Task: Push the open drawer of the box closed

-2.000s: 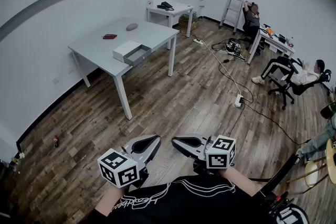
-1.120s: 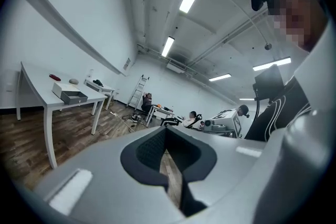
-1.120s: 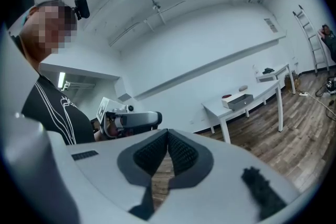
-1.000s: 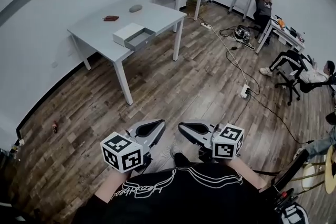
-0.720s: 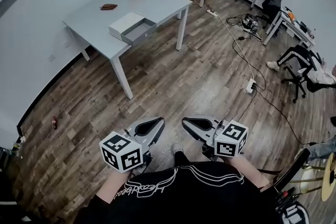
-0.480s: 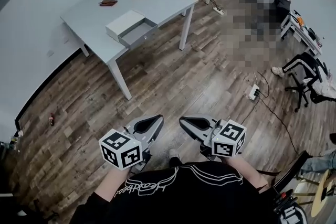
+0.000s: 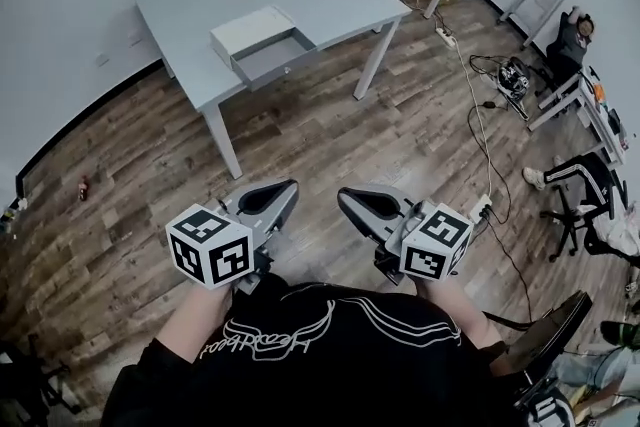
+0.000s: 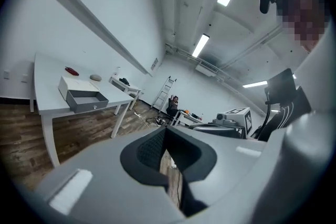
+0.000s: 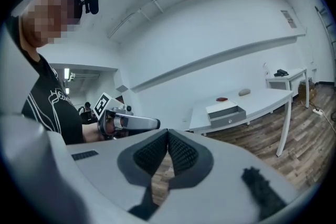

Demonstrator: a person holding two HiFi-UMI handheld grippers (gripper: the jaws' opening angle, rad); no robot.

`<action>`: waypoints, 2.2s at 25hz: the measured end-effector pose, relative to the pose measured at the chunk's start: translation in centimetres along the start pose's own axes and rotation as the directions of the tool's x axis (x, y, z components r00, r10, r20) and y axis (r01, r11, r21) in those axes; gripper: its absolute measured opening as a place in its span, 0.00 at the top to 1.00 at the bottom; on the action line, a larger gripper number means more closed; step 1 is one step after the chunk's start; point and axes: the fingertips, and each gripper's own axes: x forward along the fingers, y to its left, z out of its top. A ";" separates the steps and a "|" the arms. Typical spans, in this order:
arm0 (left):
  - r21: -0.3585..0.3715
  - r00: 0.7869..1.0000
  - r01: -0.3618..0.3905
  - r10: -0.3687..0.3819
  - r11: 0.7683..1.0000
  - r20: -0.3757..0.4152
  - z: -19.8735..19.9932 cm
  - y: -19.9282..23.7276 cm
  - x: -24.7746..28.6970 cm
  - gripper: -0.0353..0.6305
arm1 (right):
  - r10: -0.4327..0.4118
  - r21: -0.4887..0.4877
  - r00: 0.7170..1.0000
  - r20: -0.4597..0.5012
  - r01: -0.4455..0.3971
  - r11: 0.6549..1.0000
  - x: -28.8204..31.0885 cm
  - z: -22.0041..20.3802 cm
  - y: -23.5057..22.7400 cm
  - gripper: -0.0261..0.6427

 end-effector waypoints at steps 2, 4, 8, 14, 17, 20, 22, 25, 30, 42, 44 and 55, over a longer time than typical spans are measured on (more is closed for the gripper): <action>-0.011 1.000 -0.016 0.016 1.000 0.023 0.6 0.9 0.2 0.94 | 0.013 0.000 1.000 -0.005 -0.013 1.000 1.1 0.4 -0.7 0.95; -0.031 1.000 -0.013 0.014 0.999 0.024 0.4 1.8 0.8 0.94 | 0.022 0.013 0.999 -0.023 -0.022 1.000 2.4 0.1 -1.7 0.95; -0.029 0.999 -0.034 0.033 0.999 -0.016 -0.5 5.2 2.7 0.94 | 0.035 0.044 0.998 -0.058 -0.033 0.998 5.4 -0.9 -4.8 0.95; -0.062 0.998 -0.038 0.035 0.997 -0.052 1.2 12.0 5.9 0.94 | 0.033 0.059 0.996 -0.082 -0.028 0.998 10.0 0.4 -10.6 0.95; -0.072 0.997 -0.047 0.042 0.996 -0.063 3.3 15.5 7.9 0.94 | 0.009 0.085 0.996 -0.085 -0.002 0.996 12.7 1.6 -14.7 0.95; -0.045 0.996 -0.034 0.030 0.998 -0.084 4.9 18.2 9.6 0.94 | 0.001 0.147 0.997 -0.071 0.009 0.989 15.4 2.2 -18.0 0.95; -0.020 0.995 -0.041 0.039 0.999 -0.092 5.9 20.3 10.1 0.94 | -0.007 0.151 0.998 -0.069 0.018 0.988 17.4 2.4 -19.8 0.95; -0.017 0.995 -0.043 0.041 0.999 -0.094 7.2 23.5 10.8 0.94 | -0.042 0.097 0.995 -0.096 0.052 0.994 19.8 2.9 -22.5 0.94; -0.056 0.992 -0.044 0.037 0.997 -0.122 7.4 27.5 11.6 0.94 | -0.068 0.021 0.988 -0.141 0.072 0.997 22.9 2.5 -25.9 0.94; -0.101 0.996 -0.061 0.054 0.993 -0.069 9.0 31.0 12.5 0.94 | -0.172 -0.087 0.945 -0.276 0.154 0.984 26.3 -3.3 -32.3 0.84; -0.119 0.995 -0.083 0.074 0.989 -0.074 8.7 31.5 12.4 0.94 | -0.165 -0.104 0.938 -0.306 0.140 0.985 27.0 -4.3 -32.8 0.84; -0.186 0.984 -0.170 0.156 0.968 -0.087 7.1 34.6 11.8 0.94 | -0.186 -0.119 0.925 -0.332 0.154 0.981 29.9 -6.6 -35.9 0.84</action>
